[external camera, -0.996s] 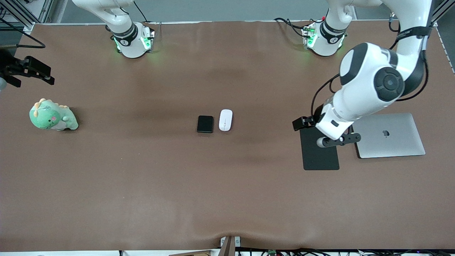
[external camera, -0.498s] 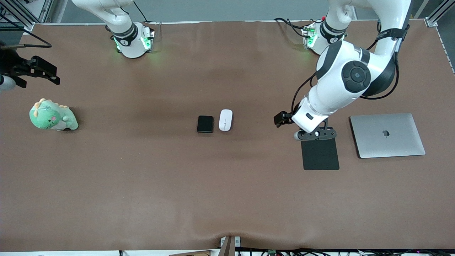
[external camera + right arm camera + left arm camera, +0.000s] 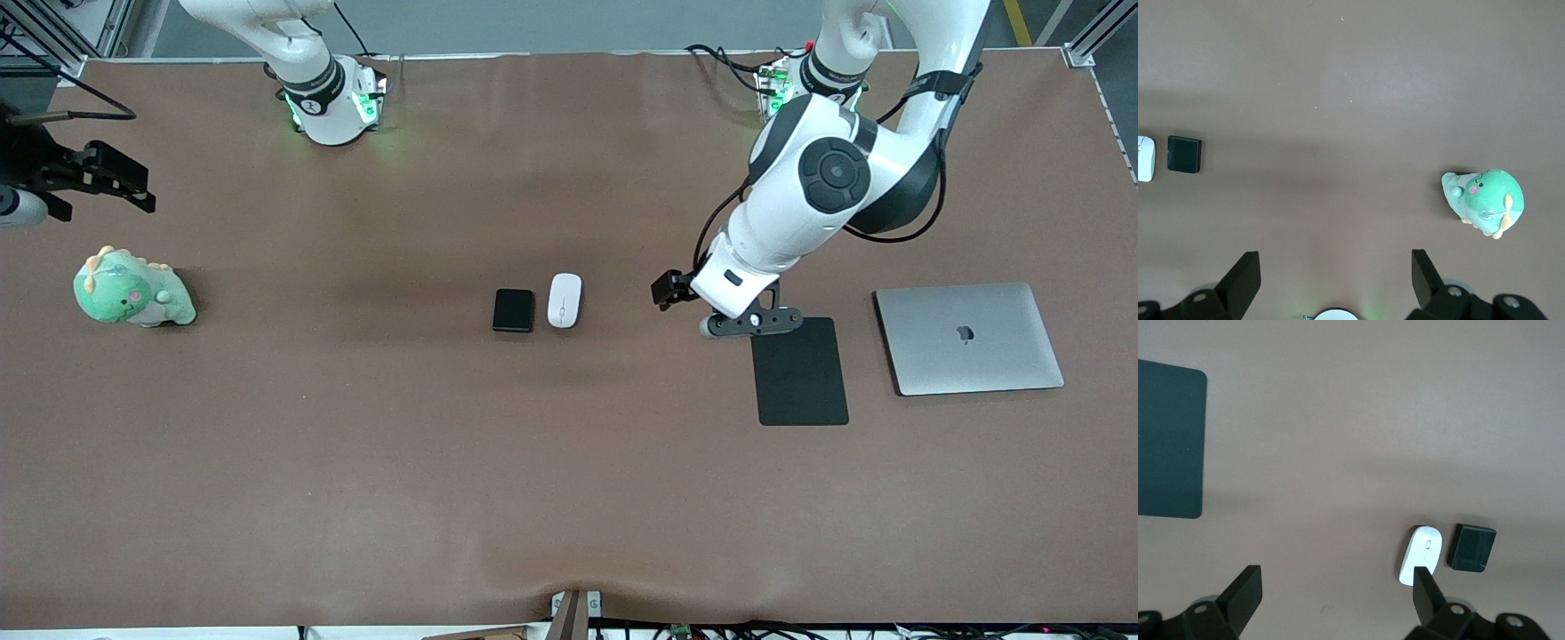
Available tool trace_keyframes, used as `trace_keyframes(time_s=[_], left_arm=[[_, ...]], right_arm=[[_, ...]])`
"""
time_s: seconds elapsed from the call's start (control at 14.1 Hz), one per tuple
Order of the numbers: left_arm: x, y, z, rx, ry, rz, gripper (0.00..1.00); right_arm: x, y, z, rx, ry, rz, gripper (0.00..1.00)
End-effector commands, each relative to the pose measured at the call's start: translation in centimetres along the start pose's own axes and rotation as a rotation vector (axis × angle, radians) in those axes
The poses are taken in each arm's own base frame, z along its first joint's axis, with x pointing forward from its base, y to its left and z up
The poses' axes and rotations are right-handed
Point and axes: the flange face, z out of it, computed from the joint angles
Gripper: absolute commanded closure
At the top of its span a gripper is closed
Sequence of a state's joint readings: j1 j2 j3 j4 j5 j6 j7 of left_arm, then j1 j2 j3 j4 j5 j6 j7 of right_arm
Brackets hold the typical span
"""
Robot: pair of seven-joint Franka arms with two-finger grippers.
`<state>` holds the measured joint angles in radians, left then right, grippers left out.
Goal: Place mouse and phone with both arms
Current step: 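Swing the left gripper toward the white mouse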
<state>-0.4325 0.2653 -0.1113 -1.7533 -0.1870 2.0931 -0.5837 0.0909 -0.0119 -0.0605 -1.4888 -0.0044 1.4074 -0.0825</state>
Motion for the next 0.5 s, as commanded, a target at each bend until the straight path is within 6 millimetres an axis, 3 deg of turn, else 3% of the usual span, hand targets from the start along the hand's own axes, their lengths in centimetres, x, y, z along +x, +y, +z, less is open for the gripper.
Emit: trace_keyframes(time_s=[0.0,0.43], left_arm=[[-0.9,1.7,0.9,-0.019,0.016,-0.016,0.00],[-2.5,4.8,4.1,-0.009,0.060,-0.025,0.00]], right_arm=[[0.5,0.5,0.6,-0.006,-0.006,0.005,0.00],[0.9,0.2,1.1,-0.012,-0.017,0.000,0.00]])
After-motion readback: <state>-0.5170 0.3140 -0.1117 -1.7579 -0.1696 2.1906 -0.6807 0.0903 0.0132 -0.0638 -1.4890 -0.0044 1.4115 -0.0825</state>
